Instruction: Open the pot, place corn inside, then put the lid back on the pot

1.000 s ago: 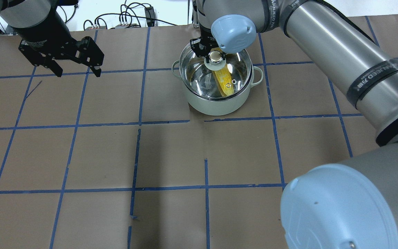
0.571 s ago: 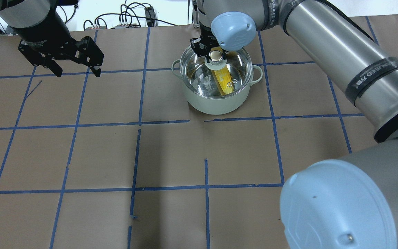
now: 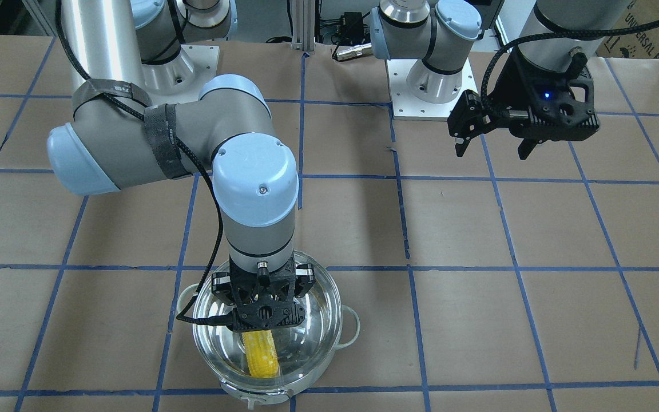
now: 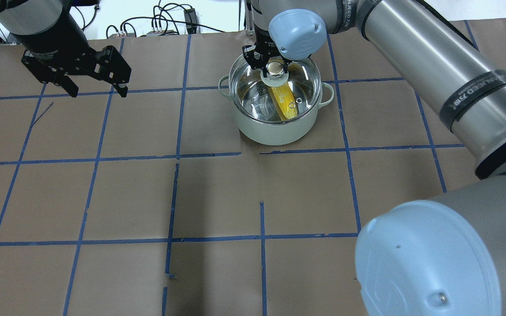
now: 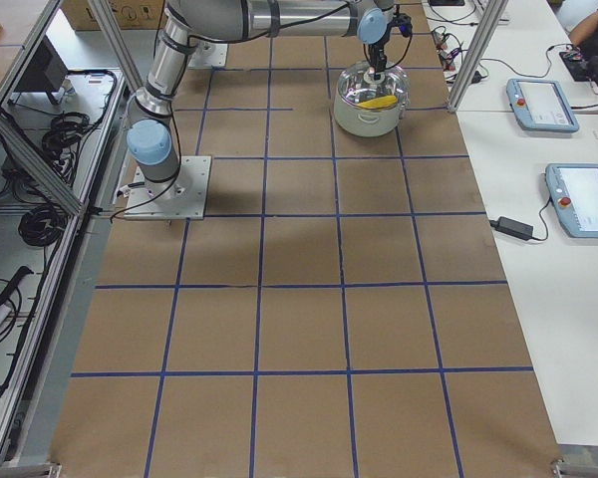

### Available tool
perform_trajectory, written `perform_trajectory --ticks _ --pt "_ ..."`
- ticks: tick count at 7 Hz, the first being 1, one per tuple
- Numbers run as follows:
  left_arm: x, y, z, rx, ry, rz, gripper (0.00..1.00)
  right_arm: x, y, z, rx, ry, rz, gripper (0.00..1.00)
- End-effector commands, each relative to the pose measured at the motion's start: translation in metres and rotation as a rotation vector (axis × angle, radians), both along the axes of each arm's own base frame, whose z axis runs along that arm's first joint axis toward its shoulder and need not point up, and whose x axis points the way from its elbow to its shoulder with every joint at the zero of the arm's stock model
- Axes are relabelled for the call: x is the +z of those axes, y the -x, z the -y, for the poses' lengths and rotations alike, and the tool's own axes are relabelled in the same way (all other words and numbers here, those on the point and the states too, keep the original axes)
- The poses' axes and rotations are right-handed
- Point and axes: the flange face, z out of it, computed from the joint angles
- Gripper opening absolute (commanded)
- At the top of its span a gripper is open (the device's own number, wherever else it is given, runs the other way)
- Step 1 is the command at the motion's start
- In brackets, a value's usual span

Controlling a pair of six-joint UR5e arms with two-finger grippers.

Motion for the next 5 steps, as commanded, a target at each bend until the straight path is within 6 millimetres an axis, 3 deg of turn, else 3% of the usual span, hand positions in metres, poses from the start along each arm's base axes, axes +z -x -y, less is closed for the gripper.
perform_trajectory --ticks 1,4,5 --pt "0.0001 -0.0001 0.0 -0.001 0.0 0.001 1.0 -0.0054 0.0 0.0 -0.001 -0.009 -0.002 0.08" --pt "0.0016 0.0 -0.0011 -0.005 0.003 0.001 1.0 -0.0079 -0.0002 0.0004 -0.001 -0.014 -0.002 0.08" --pt "0.0016 0.0 -0.0011 -0.007 0.003 0.001 1.0 -0.007 -0.0004 0.0003 -0.001 -0.018 -0.002 0.15"
